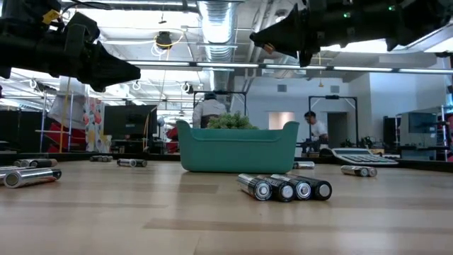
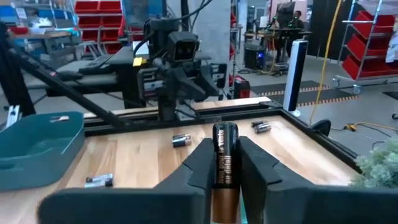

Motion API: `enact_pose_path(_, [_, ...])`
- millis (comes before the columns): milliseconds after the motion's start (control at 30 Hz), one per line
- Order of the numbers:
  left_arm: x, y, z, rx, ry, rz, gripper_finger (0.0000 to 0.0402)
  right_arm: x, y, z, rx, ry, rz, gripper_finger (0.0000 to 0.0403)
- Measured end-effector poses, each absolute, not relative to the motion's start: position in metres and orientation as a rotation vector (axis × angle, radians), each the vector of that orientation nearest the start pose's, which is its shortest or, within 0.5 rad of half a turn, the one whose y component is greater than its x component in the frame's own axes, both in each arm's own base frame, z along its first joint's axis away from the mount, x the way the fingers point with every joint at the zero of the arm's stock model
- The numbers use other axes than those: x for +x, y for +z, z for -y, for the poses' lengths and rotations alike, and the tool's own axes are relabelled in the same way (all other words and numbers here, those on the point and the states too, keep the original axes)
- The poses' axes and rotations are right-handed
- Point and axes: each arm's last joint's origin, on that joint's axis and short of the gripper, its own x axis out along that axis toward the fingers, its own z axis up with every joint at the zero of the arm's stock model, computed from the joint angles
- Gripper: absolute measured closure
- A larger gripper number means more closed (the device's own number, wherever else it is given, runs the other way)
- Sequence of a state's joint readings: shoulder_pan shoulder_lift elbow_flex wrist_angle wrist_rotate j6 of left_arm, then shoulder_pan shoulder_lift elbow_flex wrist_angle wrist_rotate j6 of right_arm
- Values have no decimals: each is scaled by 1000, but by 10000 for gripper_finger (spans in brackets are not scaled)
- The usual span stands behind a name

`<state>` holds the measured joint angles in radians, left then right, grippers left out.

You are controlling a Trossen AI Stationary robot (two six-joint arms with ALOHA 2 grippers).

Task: Sort batteries
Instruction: Put the black battery into the green bin, then put the silver battery into the blue bin

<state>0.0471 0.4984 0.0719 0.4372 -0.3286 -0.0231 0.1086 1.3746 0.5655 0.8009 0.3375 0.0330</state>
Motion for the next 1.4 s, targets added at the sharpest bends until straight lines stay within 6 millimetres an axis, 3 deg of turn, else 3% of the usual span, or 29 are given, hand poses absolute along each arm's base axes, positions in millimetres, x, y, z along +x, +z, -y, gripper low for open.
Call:
enact_pose_path(233, [131, 184, -16, -31, 376, 18, 289, 277, 229, -19, 32, -236, 3, 243])
enact_pose_path(367, [131, 184, -16, -32, 376, 20, 289, 277, 229, -19, 23, -236, 0, 219])
enact_pose_path(900, [131, 184, -16, -39, 375, 21, 289, 273, 234, -19, -9, -234, 5, 222])
enact_pose_path(1400, [130, 178, -16, -58, 377, -37, 289, 267, 230, -26, -107, -203, -109, 225])
